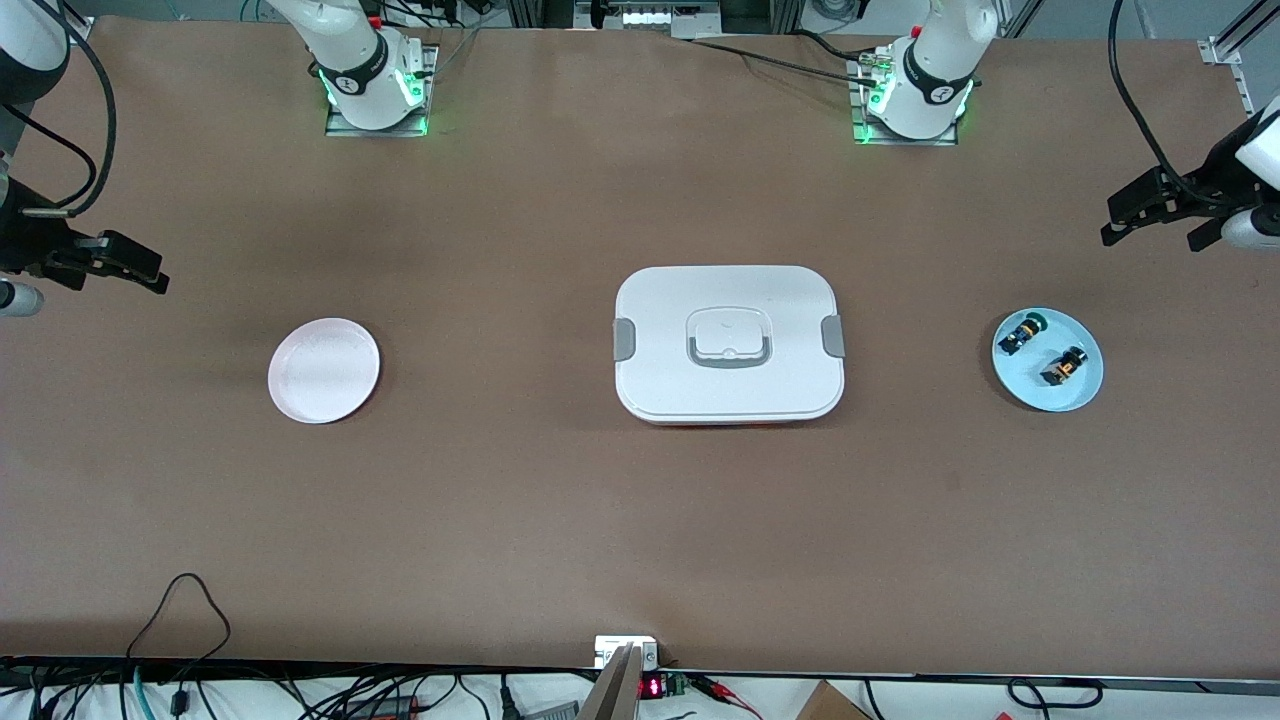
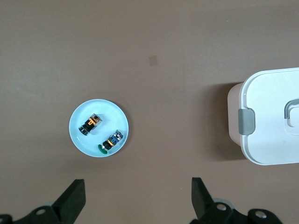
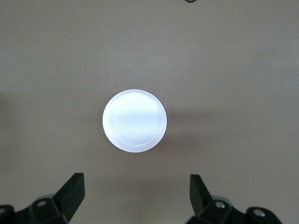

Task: Transfer orange switch to right arm and place
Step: 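Move the left gripper toward the light-blue dish of switches, then lower the left gripper and grasp the orange switch while the right gripper advances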

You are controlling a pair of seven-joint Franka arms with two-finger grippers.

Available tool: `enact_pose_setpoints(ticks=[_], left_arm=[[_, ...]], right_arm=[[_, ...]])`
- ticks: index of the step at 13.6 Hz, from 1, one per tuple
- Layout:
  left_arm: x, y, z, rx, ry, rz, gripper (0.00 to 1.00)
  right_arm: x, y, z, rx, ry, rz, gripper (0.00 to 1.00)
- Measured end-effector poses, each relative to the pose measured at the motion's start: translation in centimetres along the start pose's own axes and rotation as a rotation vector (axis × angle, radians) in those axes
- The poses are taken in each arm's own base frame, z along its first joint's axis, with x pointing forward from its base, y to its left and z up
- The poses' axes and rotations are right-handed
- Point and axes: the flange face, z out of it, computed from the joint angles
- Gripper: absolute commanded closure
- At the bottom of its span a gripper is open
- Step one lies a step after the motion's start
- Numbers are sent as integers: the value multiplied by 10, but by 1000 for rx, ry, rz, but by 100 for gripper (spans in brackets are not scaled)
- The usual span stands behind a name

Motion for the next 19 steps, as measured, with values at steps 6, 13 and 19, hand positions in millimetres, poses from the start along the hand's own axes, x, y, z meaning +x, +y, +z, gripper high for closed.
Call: enact_pose_setpoints(ticks=[6, 13, 19], left_arm=[[1, 0, -4, 1, 9, 0, 0], [19, -27, 61, -30, -115, 205, 0], [31, -76, 165, -39, -224, 738, 0]], right_arm=[[0, -3, 0, 0, 0, -6, 0], [0, -3, 2, 1, -8, -6, 0], [6, -2, 20, 3, -48, -5, 0]])
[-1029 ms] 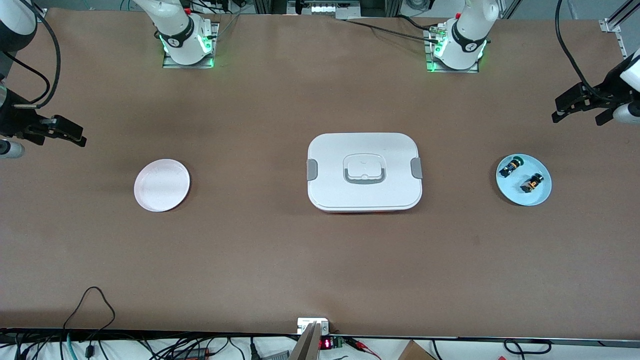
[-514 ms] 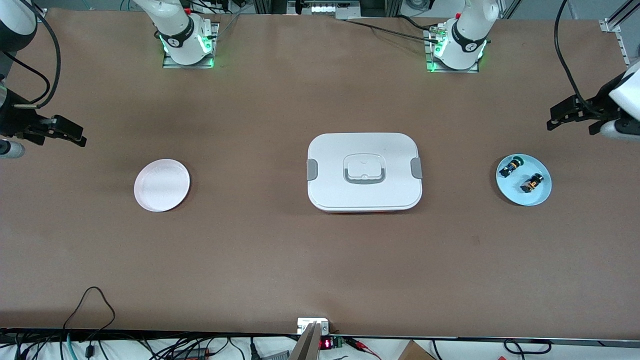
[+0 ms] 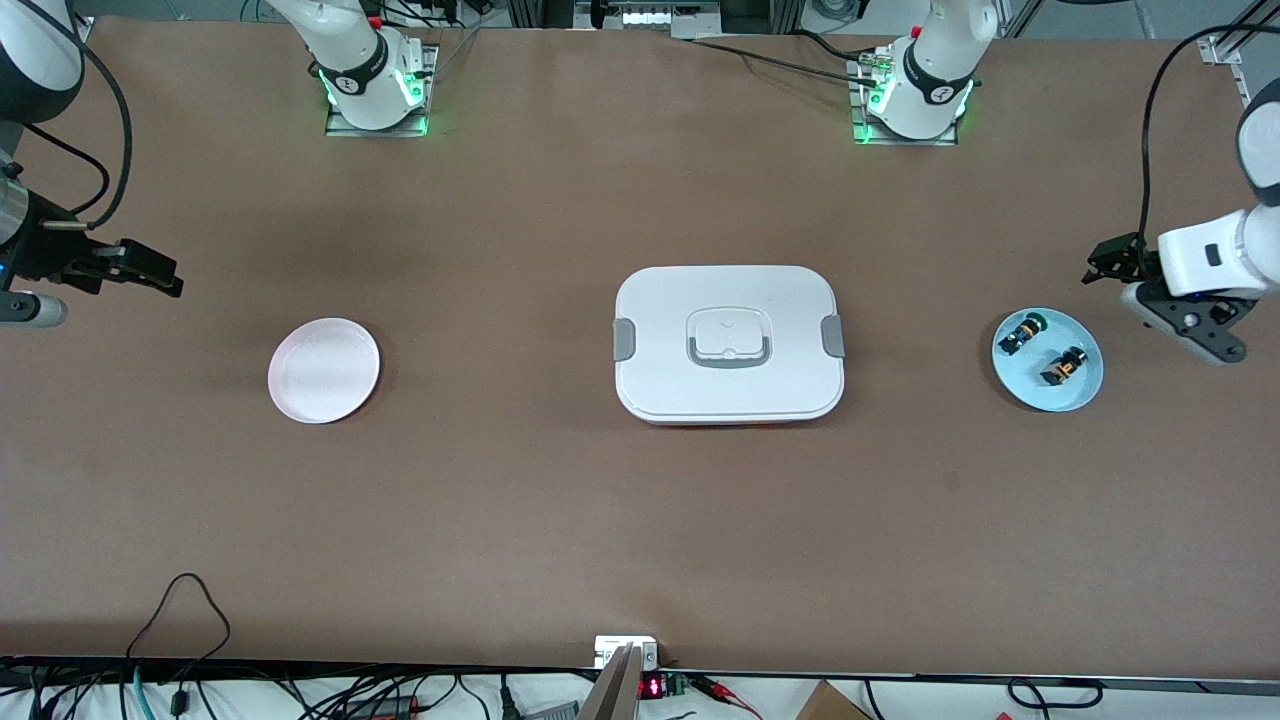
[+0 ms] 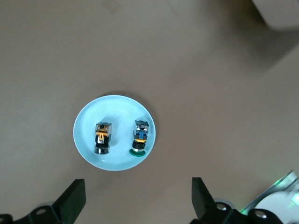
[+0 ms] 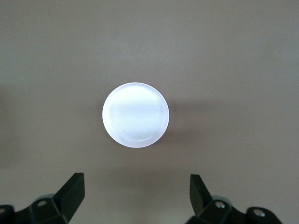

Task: Transfer orange switch to right arm and place
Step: 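Lower the left gripper and grasp the orange switch while the right gripper advances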

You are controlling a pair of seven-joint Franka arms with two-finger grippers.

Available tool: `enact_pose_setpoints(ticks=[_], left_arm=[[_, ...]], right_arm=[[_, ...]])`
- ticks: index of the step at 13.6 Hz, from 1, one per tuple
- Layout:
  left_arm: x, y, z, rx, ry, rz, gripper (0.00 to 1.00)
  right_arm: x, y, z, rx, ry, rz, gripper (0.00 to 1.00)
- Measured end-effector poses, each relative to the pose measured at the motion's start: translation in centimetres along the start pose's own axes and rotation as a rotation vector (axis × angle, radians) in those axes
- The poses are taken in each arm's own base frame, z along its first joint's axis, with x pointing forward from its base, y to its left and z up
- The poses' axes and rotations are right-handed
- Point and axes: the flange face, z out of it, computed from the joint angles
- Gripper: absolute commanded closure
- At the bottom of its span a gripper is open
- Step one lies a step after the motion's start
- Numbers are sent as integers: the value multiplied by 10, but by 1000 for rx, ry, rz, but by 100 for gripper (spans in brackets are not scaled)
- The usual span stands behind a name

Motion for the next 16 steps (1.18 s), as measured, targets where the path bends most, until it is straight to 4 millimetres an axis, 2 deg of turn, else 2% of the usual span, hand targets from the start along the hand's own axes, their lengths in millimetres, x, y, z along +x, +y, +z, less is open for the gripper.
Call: enact_pose_setpoints(ticks=[3, 6, 8, 10, 13, 16], left_arm=[[-4, -28, 44, 19, 7, 350, 0], [-19, -57, 99, 35, 23, 634, 0], [-21, -65, 116, 51, 25, 826, 0], [-23, -73, 128, 72, 24, 1039, 0], [-31, -88, 142, 113, 20, 1236, 0], [-34, -99, 158, 144, 13, 1342, 0]], right_arm=[[1, -6, 1, 0, -2, -11, 0], [1, -32, 1, -1, -1, -56, 0], [1, -42, 1, -2, -1, -72, 0], [1, -38, 2, -2, -5, -65, 0], [3, -33, 7, -2, -14, -56, 0], [5, -32, 11, -1, -20, -55, 0]])
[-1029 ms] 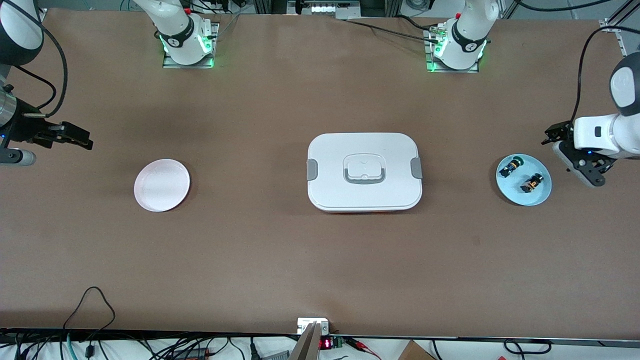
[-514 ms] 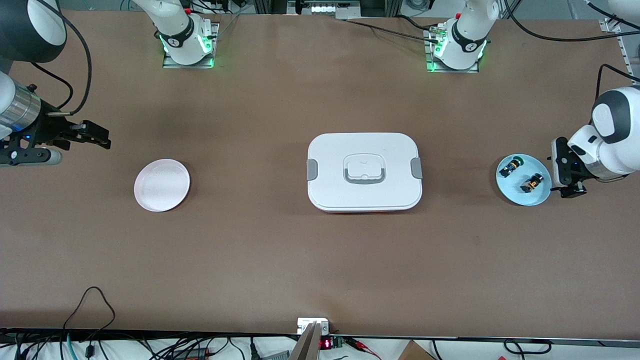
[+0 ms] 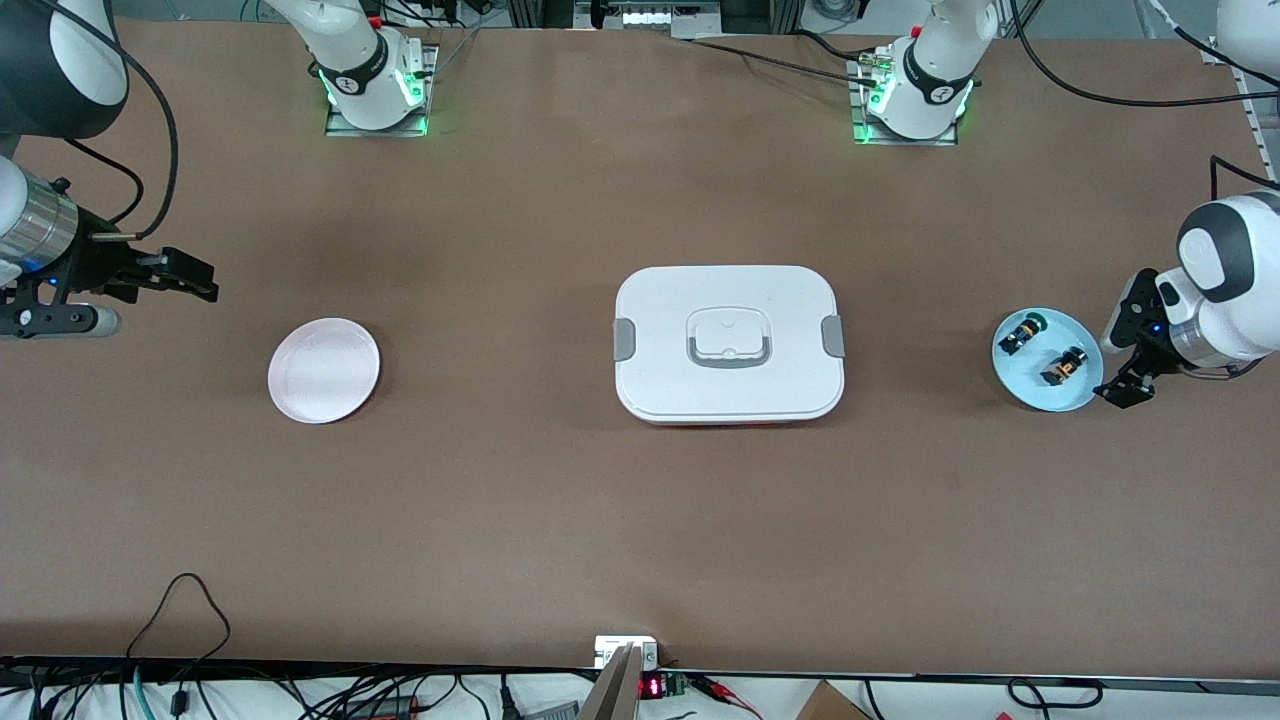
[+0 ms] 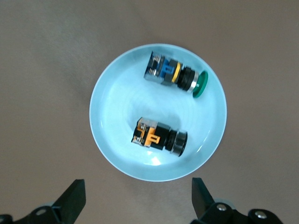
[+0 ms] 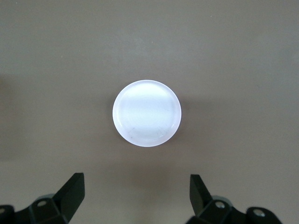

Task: Transfer orange switch to right arm and place
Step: 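Lower the left gripper and grasp the orange switch while the right gripper advances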

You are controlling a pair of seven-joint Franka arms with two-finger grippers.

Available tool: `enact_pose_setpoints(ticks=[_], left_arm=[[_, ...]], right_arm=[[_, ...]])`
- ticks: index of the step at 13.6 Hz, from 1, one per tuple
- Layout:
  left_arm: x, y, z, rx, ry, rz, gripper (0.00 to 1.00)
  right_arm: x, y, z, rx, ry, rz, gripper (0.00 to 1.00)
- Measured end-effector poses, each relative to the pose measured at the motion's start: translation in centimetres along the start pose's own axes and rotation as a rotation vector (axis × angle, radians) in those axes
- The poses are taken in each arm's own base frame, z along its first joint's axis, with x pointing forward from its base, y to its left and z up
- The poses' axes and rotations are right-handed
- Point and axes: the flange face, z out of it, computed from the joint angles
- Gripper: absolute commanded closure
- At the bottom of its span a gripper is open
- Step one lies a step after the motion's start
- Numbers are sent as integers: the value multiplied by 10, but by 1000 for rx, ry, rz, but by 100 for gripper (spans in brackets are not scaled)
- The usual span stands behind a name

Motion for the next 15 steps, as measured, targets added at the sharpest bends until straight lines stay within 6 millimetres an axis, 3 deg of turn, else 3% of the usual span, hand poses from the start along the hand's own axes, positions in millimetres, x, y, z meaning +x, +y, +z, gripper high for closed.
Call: enact_pose_setpoints(ticks=[10, 15], left_arm=[[-2, 1, 55, 30, 72, 163, 0], [-6, 7, 59, 30, 77, 189, 0]], right_arm=[[-2, -10, 11, 39, -59, -7, 0], [0, -41, 10, 359, -68, 27, 0]])
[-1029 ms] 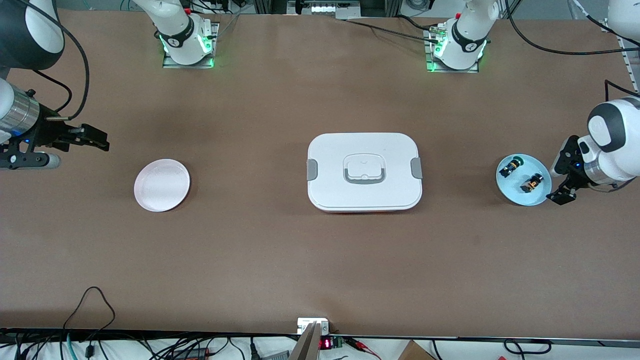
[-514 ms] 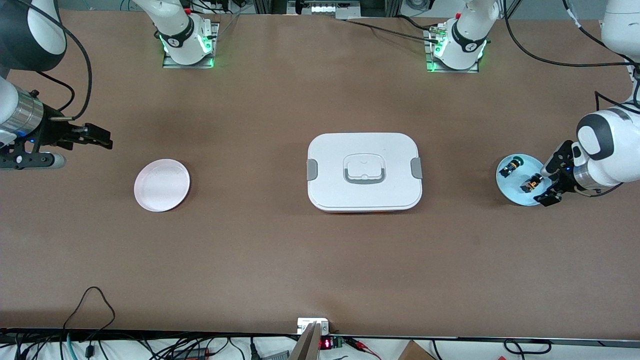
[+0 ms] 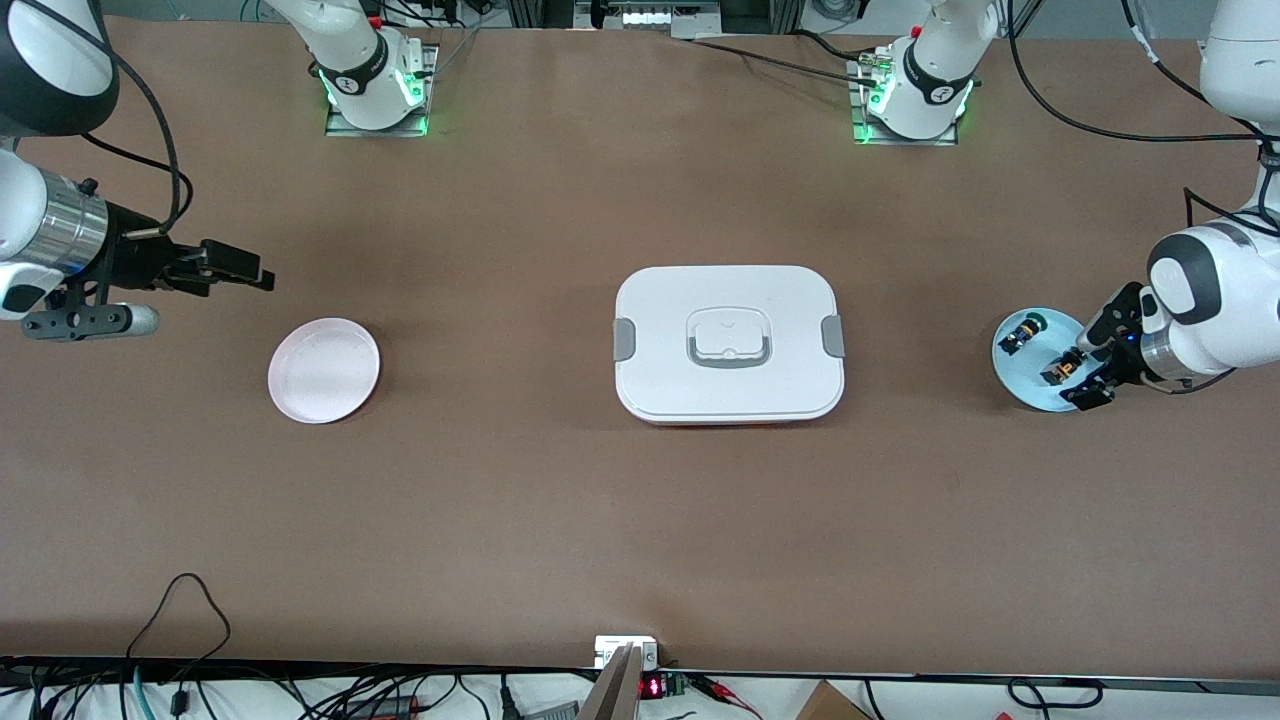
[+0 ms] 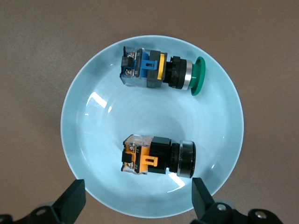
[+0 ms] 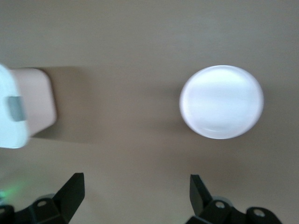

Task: Transfer orange switch to right arm and place
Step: 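Lower the left gripper and grasp the orange switch while the right gripper advances, then lift the orange switch with the left gripper while the right gripper waits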

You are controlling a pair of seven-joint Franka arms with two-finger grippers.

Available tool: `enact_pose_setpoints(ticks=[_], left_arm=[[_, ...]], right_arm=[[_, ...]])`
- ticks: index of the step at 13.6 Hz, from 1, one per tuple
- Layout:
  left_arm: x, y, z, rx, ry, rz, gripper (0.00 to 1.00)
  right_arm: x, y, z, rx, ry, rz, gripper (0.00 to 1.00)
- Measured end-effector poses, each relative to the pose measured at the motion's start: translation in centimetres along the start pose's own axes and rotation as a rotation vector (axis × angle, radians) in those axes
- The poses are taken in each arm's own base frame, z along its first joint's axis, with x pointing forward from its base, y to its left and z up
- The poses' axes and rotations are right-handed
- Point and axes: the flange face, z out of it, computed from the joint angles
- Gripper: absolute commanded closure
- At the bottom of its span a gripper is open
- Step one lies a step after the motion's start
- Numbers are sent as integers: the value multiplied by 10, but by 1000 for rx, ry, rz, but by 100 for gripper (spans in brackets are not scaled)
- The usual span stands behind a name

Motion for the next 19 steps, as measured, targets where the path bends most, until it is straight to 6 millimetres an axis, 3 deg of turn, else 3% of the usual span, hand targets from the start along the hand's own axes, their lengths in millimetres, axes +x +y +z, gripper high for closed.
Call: enact_pose_setpoints(ticks=[6, 10, 14, 19], left_arm=[[-1, 4, 12, -2, 8, 8, 0], [-1, 4, 20, -4, 11, 8, 0], [2, 6, 26, -6, 15, 8, 0], [10, 10, 42, -9, 21, 8, 3]], right_arm=[[12, -45, 11, 537, -18, -4, 0], [32, -74, 42, 852, -43, -38, 0], [37, -135, 91, 1016, -87, -113, 0], [33, -210, 131, 1130, -32, -90, 0]])
